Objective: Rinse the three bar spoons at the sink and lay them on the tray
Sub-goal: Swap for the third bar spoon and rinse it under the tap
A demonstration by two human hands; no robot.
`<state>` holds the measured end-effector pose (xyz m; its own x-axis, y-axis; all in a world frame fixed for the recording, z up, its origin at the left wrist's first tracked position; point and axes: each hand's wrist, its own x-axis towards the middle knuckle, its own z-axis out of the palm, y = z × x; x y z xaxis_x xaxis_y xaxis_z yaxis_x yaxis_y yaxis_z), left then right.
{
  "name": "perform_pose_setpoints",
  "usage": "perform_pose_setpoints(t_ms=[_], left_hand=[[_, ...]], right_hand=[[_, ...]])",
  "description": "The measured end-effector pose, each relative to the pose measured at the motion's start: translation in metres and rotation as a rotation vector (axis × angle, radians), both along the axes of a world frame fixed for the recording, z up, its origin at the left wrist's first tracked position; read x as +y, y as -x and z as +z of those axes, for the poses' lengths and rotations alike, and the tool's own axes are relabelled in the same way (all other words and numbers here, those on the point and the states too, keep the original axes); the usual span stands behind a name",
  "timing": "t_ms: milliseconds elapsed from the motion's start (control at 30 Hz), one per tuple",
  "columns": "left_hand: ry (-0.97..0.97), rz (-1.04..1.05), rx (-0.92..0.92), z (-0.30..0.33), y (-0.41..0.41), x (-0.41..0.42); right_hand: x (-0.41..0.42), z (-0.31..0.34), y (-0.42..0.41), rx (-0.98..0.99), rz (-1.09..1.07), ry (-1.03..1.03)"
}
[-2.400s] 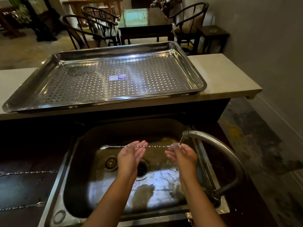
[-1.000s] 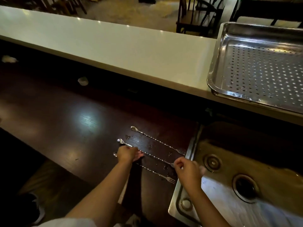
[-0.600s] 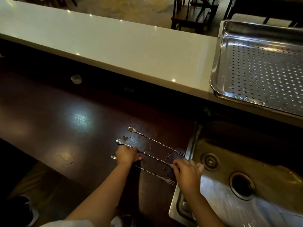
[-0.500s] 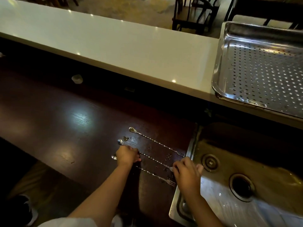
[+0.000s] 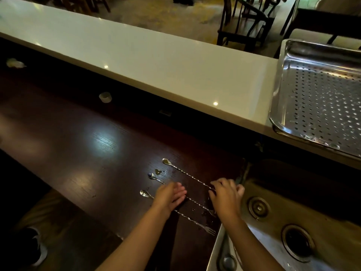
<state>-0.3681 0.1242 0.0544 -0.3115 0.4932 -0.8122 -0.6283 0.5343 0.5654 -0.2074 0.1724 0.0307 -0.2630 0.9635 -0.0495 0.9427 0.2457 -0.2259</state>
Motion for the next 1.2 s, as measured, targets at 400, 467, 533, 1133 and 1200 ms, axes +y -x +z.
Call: perform_pose_setpoints(t_ms=[400,467,533,1133,1200], left_hand=[[-0.031,-0.075,-0.130,0.000,-0.041,0.030],[-0.032,-0.049,-0.130,-0.001,-0.045,0.033],[-0.029,-0.018,-0.132,-0.001,-0.049,0.036],[-0.224,-0.097,-0.139,0.029,-0.150,0.048],[-0.251,-0.142,-0.152,0.031,-0.177,0.048]], right_hand=[[0.017,0.001,-0.003,-0.076,0.128,-0.005],[0.020,0.006,-0.007,-0.052,0.156,0.019],[0.021,0.010,-0.012,-0.026,0.175,0.062],[0.003,0.072,-0.189,0.722,-0.242,0.463],[-0.004,0.081,-0.217,0.741,-0.300,0.447]])
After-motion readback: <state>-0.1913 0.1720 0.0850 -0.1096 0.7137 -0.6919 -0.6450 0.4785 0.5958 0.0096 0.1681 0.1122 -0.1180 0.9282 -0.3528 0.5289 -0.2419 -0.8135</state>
